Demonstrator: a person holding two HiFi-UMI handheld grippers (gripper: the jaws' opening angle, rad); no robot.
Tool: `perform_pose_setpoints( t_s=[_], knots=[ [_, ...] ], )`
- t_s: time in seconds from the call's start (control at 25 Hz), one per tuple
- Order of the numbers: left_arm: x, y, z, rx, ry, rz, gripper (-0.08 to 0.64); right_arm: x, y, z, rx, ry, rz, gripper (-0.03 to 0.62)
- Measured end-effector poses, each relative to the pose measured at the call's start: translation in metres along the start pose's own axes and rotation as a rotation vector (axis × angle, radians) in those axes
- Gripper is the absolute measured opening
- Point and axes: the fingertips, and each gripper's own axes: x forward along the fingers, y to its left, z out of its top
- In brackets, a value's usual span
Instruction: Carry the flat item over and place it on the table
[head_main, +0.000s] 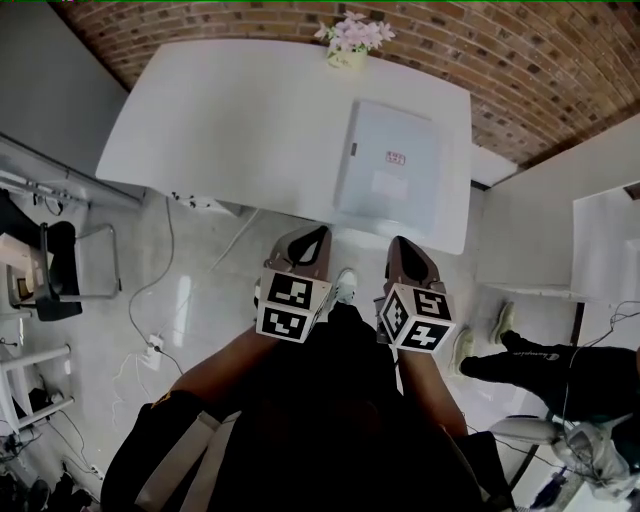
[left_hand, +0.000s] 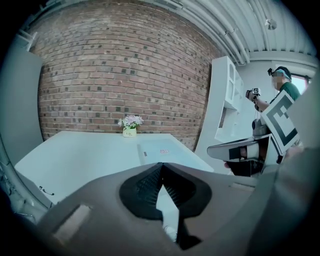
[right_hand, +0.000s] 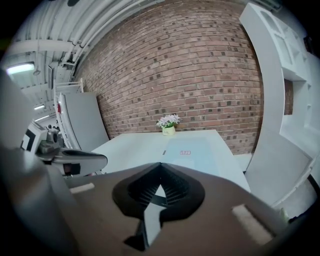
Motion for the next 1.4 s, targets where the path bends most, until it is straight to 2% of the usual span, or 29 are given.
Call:
perform_pose_setpoints(
  t_s=[0.36,0.76,1.12,1.4],
  knots=[
    [-0.077,0.002,-0.023,0.003,-0.028,-0.001,0.002,-0.050,0.060,-0.033,0.005,-0.013,0.009,0.000],
    [-0.143,-0.005,-0.048,0.003,-0.052,-0.042,0.002,-0.098,0.109,-0.061,-0.004,-0.013,-0.006,0.000],
    [-0.165,-0.034,-0.058,-0.035,-0.076,-0.062,0.002,-0.132,0.106,-0.059,-0.053,-0.015,-0.006,0.000],
    [-0.175,-0.070,-0.061,-0.014,-0.076,-0.040,0.002,-0.161,0.088,-0.066,-0.038,-0.039,0.015,0.000]
  ],
)
